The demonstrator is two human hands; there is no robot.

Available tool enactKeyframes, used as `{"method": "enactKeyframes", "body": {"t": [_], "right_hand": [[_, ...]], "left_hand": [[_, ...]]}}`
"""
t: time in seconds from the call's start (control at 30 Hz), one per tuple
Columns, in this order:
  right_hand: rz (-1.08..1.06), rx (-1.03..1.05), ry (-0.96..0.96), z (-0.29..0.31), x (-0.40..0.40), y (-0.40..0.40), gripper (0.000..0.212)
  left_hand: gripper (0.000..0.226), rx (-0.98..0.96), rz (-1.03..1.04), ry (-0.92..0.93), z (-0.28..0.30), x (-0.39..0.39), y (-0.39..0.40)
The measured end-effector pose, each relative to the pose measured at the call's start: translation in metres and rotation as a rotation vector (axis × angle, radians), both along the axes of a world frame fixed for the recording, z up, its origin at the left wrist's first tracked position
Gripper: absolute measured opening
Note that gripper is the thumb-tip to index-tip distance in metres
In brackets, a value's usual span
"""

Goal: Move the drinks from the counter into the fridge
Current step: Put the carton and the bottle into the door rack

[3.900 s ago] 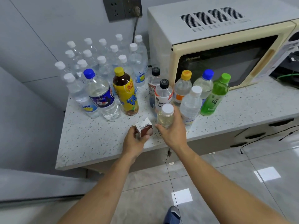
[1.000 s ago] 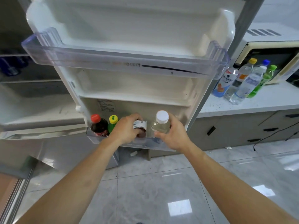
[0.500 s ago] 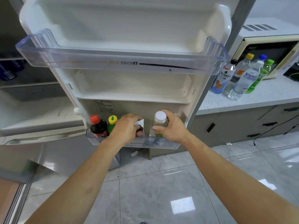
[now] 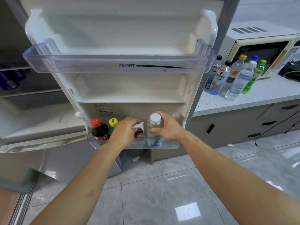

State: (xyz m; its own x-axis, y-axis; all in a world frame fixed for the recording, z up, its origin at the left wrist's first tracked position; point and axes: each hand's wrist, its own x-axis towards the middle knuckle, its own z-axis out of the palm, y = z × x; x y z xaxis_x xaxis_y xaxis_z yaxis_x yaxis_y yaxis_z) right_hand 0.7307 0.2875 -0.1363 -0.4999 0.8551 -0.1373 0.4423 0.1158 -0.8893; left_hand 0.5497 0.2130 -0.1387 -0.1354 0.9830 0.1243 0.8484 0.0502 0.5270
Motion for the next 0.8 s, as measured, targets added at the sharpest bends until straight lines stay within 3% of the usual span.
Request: {"method": "enactKeyframes", "body": {"t": [0.23, 0.43, 0.6, 0.8], "right_hand": [[-0.067, 0.097, 0.013, -0.003, 0.01, -0.01, 0.065], [-0.275, 0.379, 0.072, -0.016, 0.027, -0.031, 0.037], [-0.435, 0.454, 0.151, -0.028, 0.045, -0.043, 0.023], [-0.56, 0.39, 0.25, -0.043, 0.081, -0.055, 0.016]], "left_hand": [[0.038, 0.066, 0.003, -0.045, -0.003, -0.002, -0.005], [0.033, 0.357, 0.119, -0.216, -0.015, 0.005, -0.03], [0.023, 0.612, 0.146, -0.311, -0.039, 0.023, -0.043], [0.021, 0.602, 0.092, -0.422, -0.054, 0.067, -0.043]]}}
